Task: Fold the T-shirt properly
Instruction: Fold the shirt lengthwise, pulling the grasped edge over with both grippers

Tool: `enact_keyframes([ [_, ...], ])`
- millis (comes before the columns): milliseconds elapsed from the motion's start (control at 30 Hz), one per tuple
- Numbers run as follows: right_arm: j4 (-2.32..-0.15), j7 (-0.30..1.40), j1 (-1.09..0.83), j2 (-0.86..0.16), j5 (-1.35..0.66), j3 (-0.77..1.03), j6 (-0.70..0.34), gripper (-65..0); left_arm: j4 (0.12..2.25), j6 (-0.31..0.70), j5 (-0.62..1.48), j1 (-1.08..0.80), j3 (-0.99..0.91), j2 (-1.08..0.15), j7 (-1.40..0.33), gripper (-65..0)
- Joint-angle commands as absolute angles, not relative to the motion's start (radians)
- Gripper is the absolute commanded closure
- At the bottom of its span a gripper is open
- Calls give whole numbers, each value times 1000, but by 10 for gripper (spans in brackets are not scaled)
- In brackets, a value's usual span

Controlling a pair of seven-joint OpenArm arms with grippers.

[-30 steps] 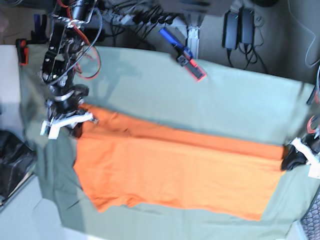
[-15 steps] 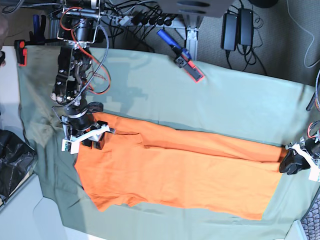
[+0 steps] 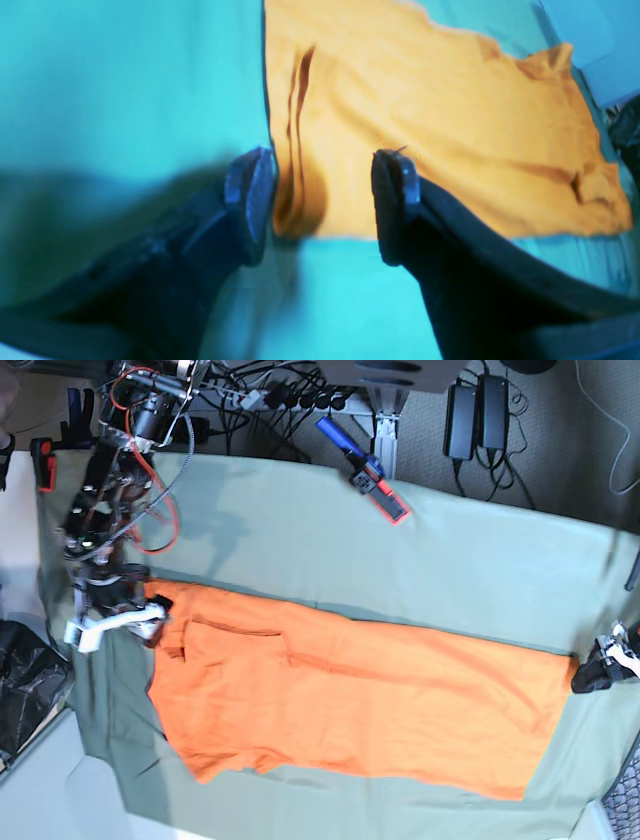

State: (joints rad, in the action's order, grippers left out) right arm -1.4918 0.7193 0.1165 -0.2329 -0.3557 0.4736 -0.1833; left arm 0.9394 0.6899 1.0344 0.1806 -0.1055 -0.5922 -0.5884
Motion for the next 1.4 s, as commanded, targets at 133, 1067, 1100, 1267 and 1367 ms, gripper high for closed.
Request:
enact_keyframes([
  [133,-1464,730,110,-246,-488,560,-241,-446,950,698,1058,160,-113,-603,-554,-354],
  [1067,-1374,730,91,-116,-622,508,-319,0,950,698,938,166,-113,-492,-441,0],
  [1100,-1378,731,91,-116,-622,508,-319,0,950,698,938,166,-113,-492,-440,0],
  [1267,-1433,763,91,-116,-637,508,-321,0,952,698,967,166,-113,-506,-434,0],
  [1367,-1480,783,84,-121,-636,508,-331,0,957,698,988,166,-113,-531,-448,0],
])
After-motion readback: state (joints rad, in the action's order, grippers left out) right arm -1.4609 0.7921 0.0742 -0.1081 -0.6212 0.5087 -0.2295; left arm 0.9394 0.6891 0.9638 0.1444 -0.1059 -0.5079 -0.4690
